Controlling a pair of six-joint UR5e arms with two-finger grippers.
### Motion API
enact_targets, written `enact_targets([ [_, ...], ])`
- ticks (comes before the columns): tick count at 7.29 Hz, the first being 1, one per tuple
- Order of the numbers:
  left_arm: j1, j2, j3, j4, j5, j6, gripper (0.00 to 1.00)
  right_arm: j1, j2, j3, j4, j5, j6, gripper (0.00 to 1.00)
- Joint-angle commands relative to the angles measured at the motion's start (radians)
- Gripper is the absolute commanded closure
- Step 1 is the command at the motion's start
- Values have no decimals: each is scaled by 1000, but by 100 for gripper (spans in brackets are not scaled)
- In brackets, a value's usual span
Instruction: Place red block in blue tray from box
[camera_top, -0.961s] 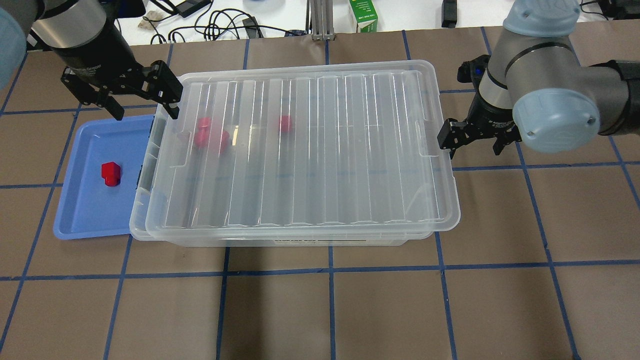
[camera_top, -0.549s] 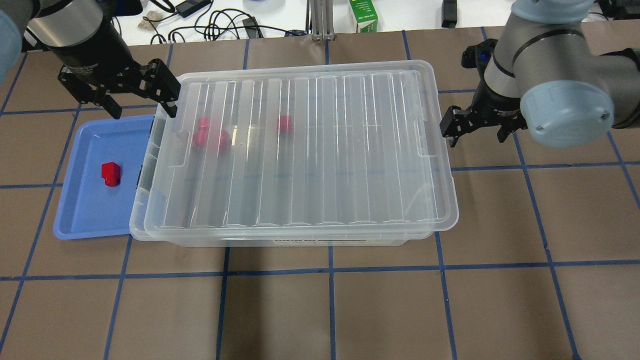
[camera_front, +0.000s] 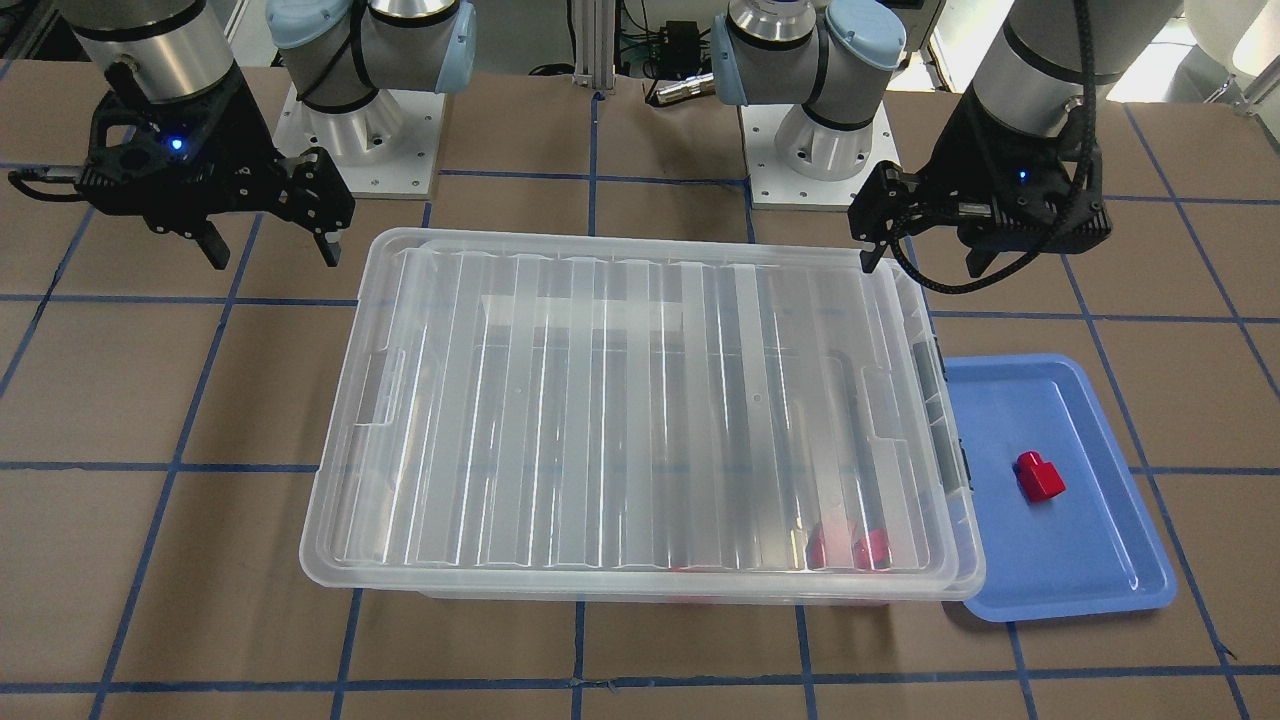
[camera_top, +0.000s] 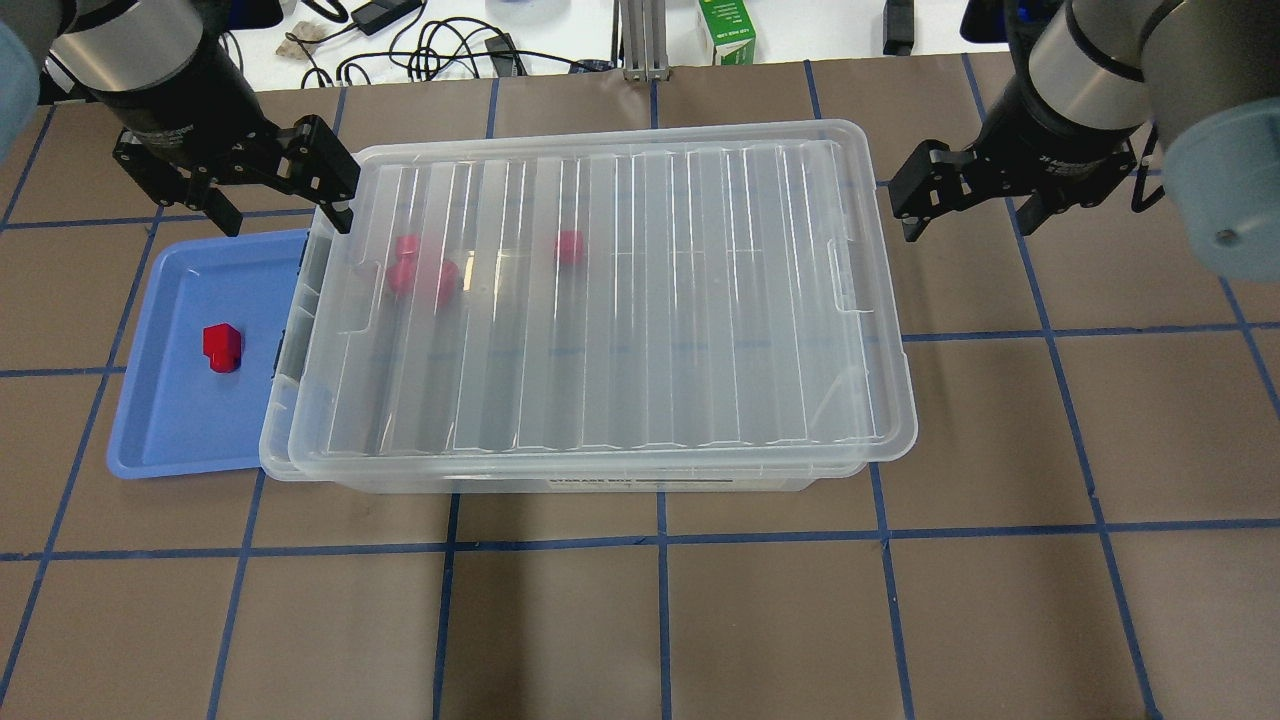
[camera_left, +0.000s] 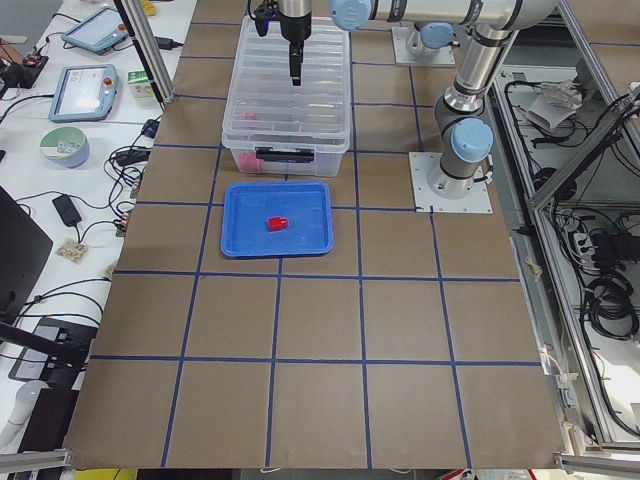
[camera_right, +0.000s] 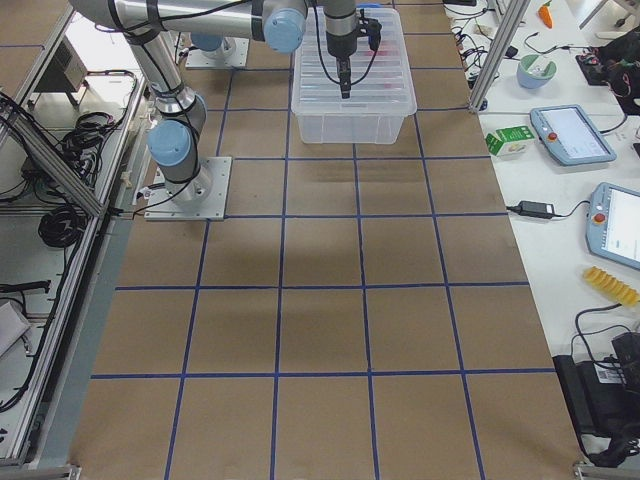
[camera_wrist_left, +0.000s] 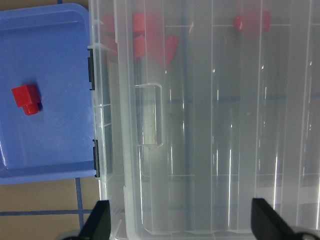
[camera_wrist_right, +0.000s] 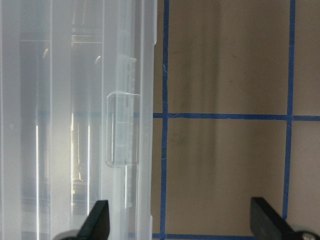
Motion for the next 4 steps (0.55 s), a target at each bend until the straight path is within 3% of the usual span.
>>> enact_targets([
  [1,2,0,1,1,0,0,0,84,7,-53,69,-13,73,0],
  [4,1,2,1,4,0,0,0,84,8,-68,91,-29,70,0],
])
